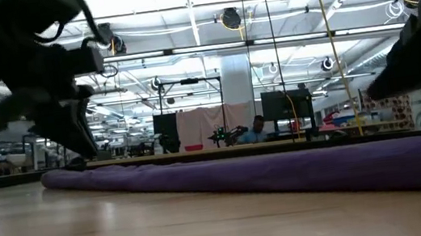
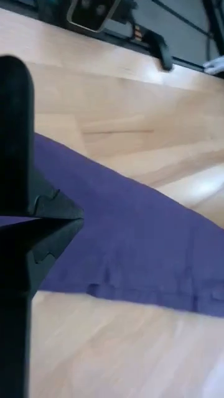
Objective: Roll towel into tight, uniform cylinder
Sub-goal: Fold the purple towel on the table
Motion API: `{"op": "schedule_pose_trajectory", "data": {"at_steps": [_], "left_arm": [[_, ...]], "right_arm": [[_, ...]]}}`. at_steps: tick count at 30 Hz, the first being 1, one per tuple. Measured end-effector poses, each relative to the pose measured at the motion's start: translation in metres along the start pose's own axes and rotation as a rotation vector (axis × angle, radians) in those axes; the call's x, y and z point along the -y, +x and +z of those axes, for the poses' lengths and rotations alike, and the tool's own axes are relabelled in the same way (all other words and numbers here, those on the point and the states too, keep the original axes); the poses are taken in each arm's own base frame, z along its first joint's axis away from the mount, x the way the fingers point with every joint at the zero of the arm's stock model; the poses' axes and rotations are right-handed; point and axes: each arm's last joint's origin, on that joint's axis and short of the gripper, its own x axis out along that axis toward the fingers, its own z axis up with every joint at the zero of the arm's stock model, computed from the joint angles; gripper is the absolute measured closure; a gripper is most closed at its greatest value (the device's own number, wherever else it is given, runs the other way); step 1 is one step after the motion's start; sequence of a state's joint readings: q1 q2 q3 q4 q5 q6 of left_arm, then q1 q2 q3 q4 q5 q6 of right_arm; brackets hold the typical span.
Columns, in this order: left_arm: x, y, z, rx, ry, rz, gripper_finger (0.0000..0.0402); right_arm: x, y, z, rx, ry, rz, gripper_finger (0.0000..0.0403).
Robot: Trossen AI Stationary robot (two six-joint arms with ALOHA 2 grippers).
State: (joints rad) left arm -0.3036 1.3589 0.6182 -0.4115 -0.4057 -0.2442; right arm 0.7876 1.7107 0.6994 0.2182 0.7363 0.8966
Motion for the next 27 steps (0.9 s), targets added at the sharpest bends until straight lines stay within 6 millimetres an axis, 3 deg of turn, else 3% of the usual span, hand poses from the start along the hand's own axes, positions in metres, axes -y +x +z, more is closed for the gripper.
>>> {"op": "schedule_pose_trajectory", "data": {"at_steps": [4,9,16,27], "left_arm": [[0.011,-0.001,0.009,0.068,-0.059,-0.171,0.0369],[0.019,0.006,0.003,0.015,-0.128,-0.187,0.0369],[0.017,0.03,-0.022,-0.077,-0.139,-0.033,0.0369],[-0.008,0.039,-0.019,-0.055,0.011,0.192,0.0369]], "right_arm": [[0.003,0.005,-0.009,-0.051,-0.049,-0.015,0.0403],[0.007,0.016,-0.025,-0.083,-0.04,-0.043,0.0403],[0.001,0.026,-0.042,-0.105,0.085,-0.029,0.0403],[-0.029,0.032,-0.037,-0.024,0.195,-0.012,0.0403]]}}
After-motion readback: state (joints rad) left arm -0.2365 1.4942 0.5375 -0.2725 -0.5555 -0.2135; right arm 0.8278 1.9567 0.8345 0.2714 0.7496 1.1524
